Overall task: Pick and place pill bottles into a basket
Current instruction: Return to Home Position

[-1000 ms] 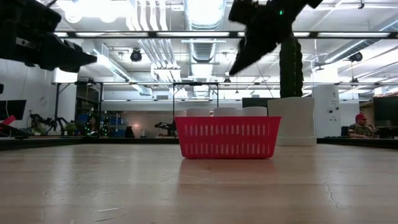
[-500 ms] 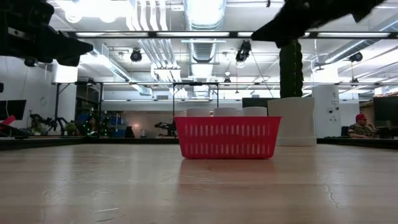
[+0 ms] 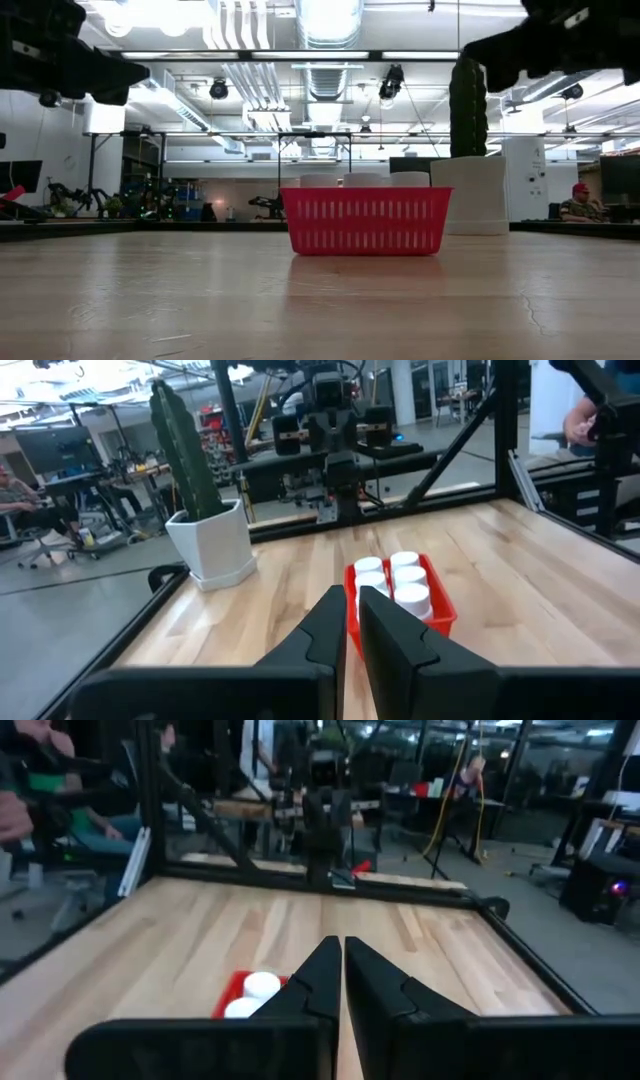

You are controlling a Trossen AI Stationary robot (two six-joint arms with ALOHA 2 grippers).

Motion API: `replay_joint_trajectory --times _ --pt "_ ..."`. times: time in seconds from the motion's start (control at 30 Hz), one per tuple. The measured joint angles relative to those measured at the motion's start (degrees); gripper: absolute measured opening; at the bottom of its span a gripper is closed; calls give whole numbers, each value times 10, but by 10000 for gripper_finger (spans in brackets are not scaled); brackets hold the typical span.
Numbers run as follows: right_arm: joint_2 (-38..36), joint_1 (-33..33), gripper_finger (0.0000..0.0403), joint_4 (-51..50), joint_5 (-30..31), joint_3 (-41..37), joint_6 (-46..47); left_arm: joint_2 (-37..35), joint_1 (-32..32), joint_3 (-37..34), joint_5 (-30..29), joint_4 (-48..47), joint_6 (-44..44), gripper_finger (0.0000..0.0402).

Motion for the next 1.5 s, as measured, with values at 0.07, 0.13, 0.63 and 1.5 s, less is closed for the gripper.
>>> replay_joint_trajectory --times 0.07,0.13,0.63,1.5 --pt "-32 0 8 5 0 -20 9 2 0 0 0 -1 0 15" --pt "-66 0 8 5 0 -39 14 2 0 0 0 -1 0 15" --pt "-261 0 8 -22 0 -116 27 -1 0 -1 0 2 -1 15" --pt "-298 0 8 -85 2 -141 28 0 0 -10 0 4 -16 15"
